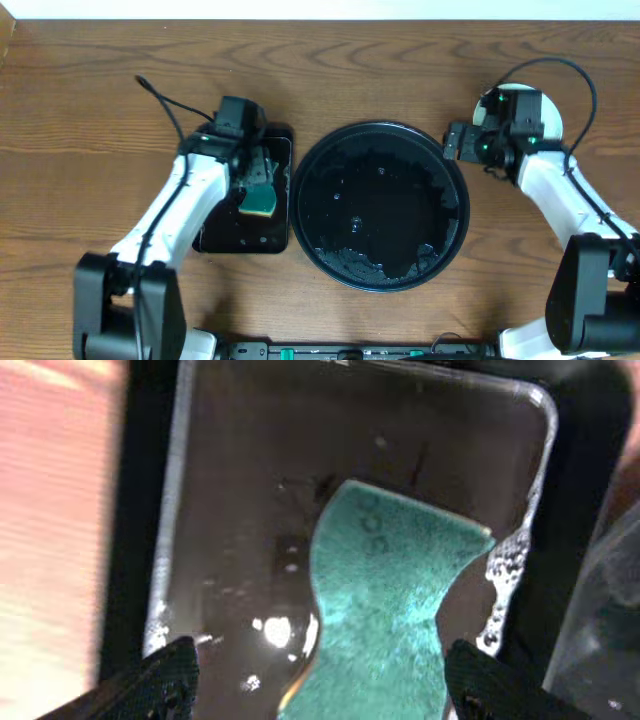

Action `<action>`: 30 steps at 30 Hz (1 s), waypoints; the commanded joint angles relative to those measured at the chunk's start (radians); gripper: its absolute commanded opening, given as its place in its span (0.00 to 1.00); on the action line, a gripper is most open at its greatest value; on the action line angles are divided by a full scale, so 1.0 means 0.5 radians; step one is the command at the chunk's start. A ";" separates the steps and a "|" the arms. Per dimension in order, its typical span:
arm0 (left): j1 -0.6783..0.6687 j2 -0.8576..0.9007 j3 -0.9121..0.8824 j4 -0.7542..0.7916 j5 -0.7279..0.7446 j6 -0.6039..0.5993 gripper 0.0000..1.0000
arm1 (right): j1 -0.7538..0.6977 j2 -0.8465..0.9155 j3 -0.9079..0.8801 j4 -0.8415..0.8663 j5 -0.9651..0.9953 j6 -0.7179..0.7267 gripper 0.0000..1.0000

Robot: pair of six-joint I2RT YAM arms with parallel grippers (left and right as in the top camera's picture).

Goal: Clean dirty plates on tray and stack at the side

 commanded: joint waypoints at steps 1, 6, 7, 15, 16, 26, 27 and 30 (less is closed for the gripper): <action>0.053 -0.047 0.062 -0.172 -0.045 0.002 0.80 | 0.021 -0.087 0.223 -0.359 -0.005 -0.153 0.99; 0.059 -0.063 0.026 -0.543 0.066 -0.069 0.79 | 0.015 -0.226 0.243 -0.757 -0.006 -0.130 0.99; 0.059 -0.079 -0.008 -0.556 0.127 -0.068 0.79 | 0.017 -0.271 0.229 -0.803 -0.007 -0.108 0.99; 0.059 -0.578 -0.378 -0.435 0.177 -0.123 0.79 | 0.060 -0.944 -0.288 -0.665 0.050 -0.027 0.99; 0.059 -0.707 -0.443 -0.395 0.177 -0.123 0.79 | 0.066 -1.059 -0.378 -0.607 0.055 -0.043 0.99; 0.059 -1.781 -0.762 -0.043 0.155 -0.146 0.85 | 0.066 -1.884 -0.825 -0.426 0.053 -0.048 0.99; 0.059 -1.846 -0.762 -0.048 0.155 -0.146 0.85 | 0.066 -1.913 -0.829 -0.454 0.053 -0.048 0.99; 0.059 -1.963 -0.762 -0.053 0.155 -0.146 0.86 | 0.066 -1.947 -0.829 -0.536 0.049 -0.047 0.99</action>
